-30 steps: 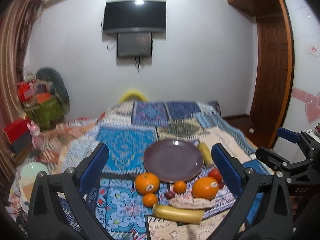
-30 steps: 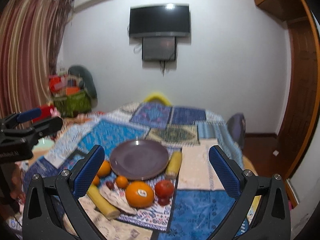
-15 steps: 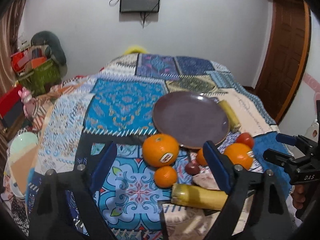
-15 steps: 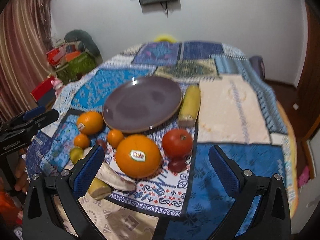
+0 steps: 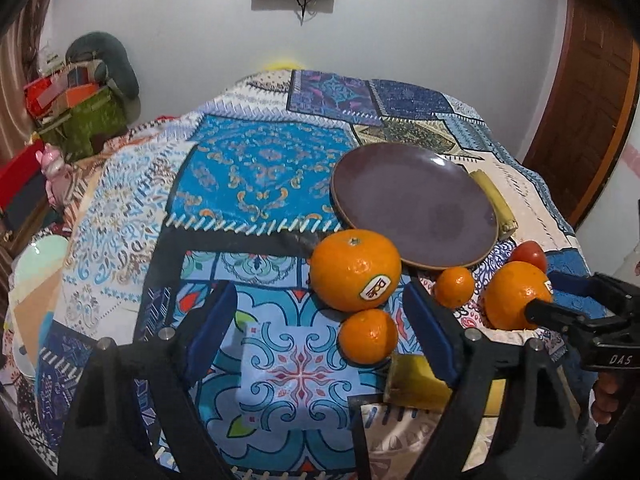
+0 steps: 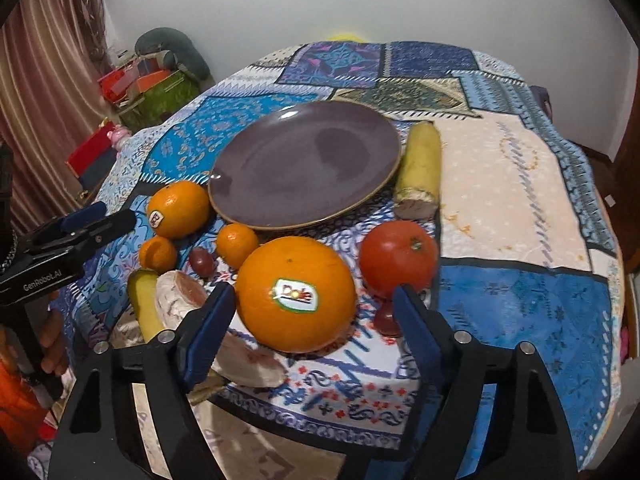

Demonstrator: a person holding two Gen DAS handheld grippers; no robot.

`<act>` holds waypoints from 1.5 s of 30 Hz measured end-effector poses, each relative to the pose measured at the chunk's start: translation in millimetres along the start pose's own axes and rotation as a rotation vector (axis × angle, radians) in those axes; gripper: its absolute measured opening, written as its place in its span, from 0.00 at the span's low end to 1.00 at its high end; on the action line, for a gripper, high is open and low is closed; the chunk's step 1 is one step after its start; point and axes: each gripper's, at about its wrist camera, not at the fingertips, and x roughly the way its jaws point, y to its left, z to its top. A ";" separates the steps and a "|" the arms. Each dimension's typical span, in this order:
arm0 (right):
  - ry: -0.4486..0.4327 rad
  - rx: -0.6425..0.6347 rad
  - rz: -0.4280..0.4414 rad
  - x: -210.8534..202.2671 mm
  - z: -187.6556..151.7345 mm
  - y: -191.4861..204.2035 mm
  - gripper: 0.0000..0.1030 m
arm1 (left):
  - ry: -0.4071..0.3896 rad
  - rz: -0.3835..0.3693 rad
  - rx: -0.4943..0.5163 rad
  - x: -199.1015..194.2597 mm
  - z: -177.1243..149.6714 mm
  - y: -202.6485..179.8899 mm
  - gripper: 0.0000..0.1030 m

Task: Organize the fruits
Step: 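Move the right gripper to the Dole orange while the left gripper approaches the other large orange, then grasp the Dole orange with the right gripper while the left gripper grasps the other large orange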

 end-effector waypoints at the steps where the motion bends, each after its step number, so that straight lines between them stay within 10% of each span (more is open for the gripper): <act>1: 0.012 0.006 0.017 3.9 -0.1 1.5 0.75 | 0.004 -0.005 -0.002 0.9 0.0 0.8 0.82; 26: 0.007 0.045 0.039 7.5 14.3 0.3 0.65 | 0.175 -0.118 -0.005 62.1 24.8 -13.6 0.70; 45: -0.100 0.039 0.018 -17.7 44.7 -5.0 0.65 | 0.077 -0.056 0.059 28.9 46.1 -20.2 0.63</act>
